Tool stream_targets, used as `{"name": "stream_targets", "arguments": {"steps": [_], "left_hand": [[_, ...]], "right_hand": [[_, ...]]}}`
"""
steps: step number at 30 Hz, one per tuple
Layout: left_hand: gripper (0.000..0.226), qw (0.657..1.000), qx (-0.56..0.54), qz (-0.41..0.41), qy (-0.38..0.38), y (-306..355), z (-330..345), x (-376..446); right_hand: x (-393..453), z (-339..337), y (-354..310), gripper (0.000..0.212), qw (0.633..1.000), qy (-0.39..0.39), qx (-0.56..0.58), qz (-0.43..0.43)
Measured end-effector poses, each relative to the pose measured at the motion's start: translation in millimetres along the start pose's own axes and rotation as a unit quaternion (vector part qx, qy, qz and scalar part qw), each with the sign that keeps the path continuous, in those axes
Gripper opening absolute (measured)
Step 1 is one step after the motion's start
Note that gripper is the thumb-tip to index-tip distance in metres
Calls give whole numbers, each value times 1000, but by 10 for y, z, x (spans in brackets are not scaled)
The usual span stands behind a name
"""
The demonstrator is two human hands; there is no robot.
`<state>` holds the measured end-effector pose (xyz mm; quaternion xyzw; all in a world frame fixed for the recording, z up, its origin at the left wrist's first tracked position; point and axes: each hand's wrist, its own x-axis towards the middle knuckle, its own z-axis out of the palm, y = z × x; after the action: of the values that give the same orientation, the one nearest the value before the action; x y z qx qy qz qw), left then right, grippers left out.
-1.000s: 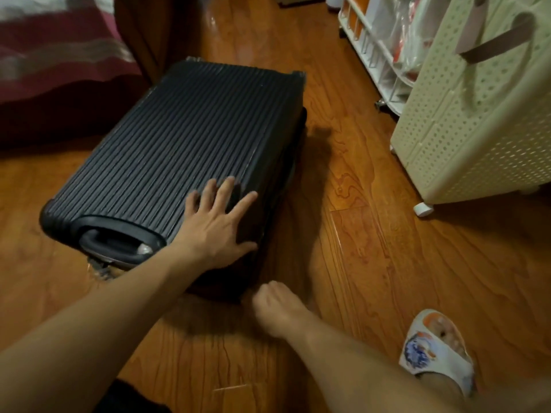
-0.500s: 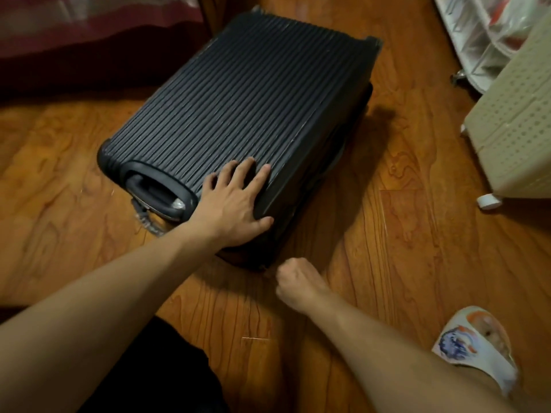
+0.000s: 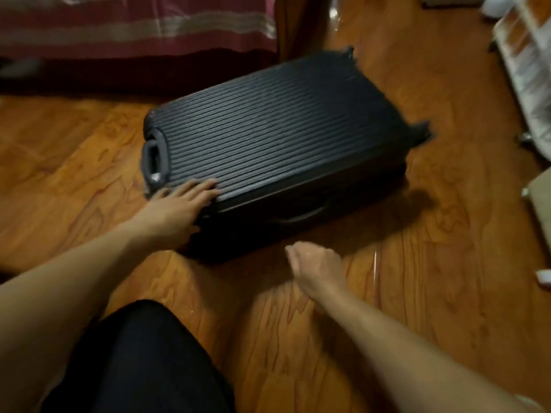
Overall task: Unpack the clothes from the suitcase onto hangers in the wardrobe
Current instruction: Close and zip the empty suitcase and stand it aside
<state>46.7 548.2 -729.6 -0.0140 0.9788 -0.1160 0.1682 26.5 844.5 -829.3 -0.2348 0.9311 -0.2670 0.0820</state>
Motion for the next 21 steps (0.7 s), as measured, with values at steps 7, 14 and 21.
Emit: {"name": "stream_targets", "arguments": {"steps": [7, 14, 21], "left_hand": [[56, 932, -134, -337, 21, -278, -162, 310], [69, 961, -232, -147, -6, 1166, -395, 742], [130, 971, -141, -154, -114, 508, -137, 665]], "right_hand": [[882, -1047, 862, 35, 948, 292, -14, 129], [906, -283, 608, 47, 937, -99, 274, 191], [494, 282, 433, 50, 818, -330, 437, 174]]}}
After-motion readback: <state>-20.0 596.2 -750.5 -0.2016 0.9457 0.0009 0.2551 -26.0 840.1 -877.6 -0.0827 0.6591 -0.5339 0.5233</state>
